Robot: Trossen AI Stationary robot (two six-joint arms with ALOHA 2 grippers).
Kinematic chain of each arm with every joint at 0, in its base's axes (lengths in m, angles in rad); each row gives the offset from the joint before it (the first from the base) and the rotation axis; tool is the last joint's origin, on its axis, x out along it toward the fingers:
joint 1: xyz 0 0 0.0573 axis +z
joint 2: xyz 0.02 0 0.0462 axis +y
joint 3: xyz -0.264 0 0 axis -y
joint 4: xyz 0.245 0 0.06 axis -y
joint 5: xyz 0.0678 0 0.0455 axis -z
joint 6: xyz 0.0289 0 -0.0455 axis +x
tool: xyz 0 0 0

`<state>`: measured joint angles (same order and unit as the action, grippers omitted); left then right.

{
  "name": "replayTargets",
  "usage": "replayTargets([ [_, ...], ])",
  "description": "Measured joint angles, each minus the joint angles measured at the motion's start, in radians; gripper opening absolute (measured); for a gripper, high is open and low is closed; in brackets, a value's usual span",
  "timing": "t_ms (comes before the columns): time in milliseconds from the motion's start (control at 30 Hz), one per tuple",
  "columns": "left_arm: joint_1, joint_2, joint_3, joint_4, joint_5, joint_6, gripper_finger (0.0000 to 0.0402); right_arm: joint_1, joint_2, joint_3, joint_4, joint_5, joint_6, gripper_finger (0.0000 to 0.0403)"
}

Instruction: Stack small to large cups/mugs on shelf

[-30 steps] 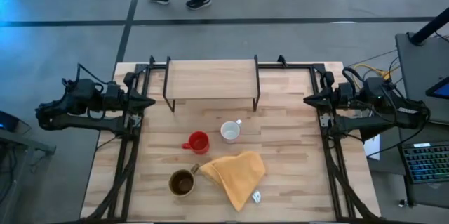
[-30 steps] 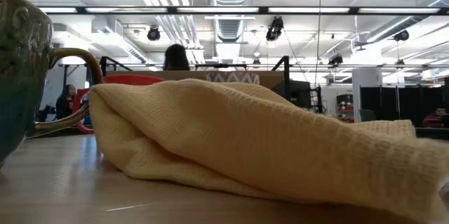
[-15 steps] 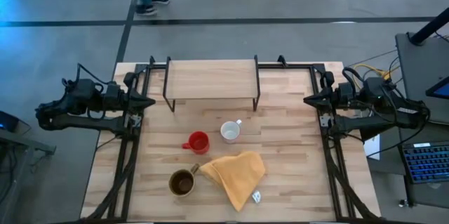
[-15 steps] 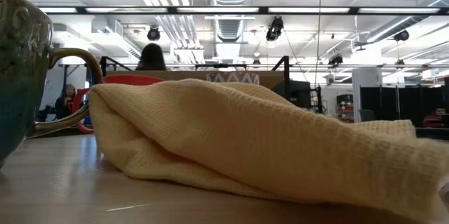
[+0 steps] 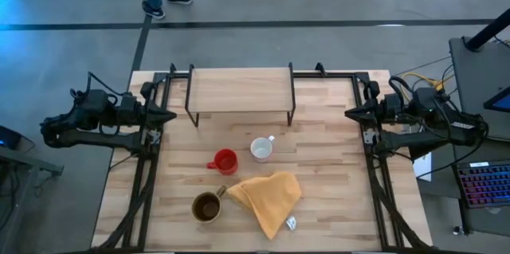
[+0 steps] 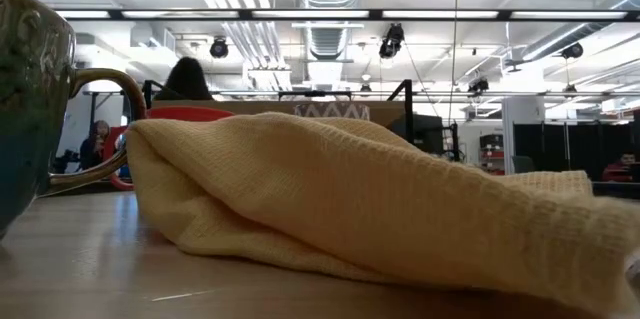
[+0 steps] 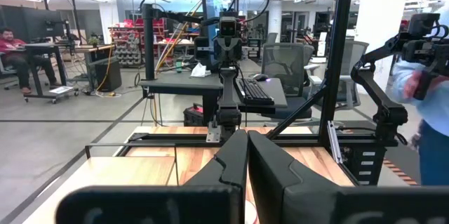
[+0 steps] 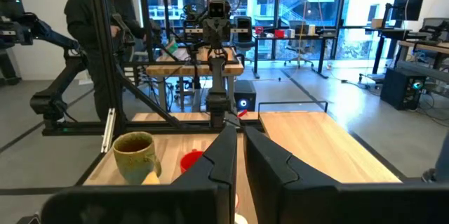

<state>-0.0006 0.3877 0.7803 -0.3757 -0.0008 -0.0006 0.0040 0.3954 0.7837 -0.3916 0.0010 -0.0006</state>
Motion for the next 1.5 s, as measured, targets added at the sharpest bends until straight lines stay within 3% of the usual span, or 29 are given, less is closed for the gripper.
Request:
replayTargets([
  [400,0.000,0.000,0.000,0.001,-0.019,0.035,0.0000,0.000,0.031,0.000,0.201,0.001,0.049,0.0022],
  [567,0.001,0.001,-0.001,0.116,-0.177,0.198,0.0000,0.000,0.037,0.000,0.262,0.027,0.037,0.0022],
  [667,0.000,0.034,-0.004,0.293,-0.224,0.048,0.0000,0.000,0.050,0.000,0.321,0.026,0.143,0.0022],
  [733,0.000,0.076,-0.004,0.450,-0.349,-0.093,0.0000,0.000,0.069,0.000,0.384,0.031,0.155,0.0022],
  [833,0.001,0.117,-0.004,0.630,-0.562,-0.047,0.0000,0.000,0.103,0.001,0.507,0.045,0.101,0.0022],
  [900,0.001,0.129,-0.004,0.676,-0.633,0.025,0.0000,0.000,0.124,0.003,0.545,0.029,0.058,0.0022],
  [1000,0.000,0.147,-0.004,0.722,-0.720,-0.023,0.0000,0.000,0.150,0.012,0.541,0.025,0.047,0.0022],
  [1200,0.000,0.137,0.002,0.737,-0.567,-0.066,0.0000,0.000,0.177,0.016,0.562,0.025,0.116,0.0022],
  [1300,0.000,0.148,0.001,0.790,-0.558,-0.083,0.0000,0.000,0.200,0.016,0.569,-0.082,0.125,0.0022],
  [1500,0.000,0.174,0.005,0.689,-0.501,-0.098,0.0000,-0.001,0.261,0.015,0.666,-0.008,0.280,0.0022],
])
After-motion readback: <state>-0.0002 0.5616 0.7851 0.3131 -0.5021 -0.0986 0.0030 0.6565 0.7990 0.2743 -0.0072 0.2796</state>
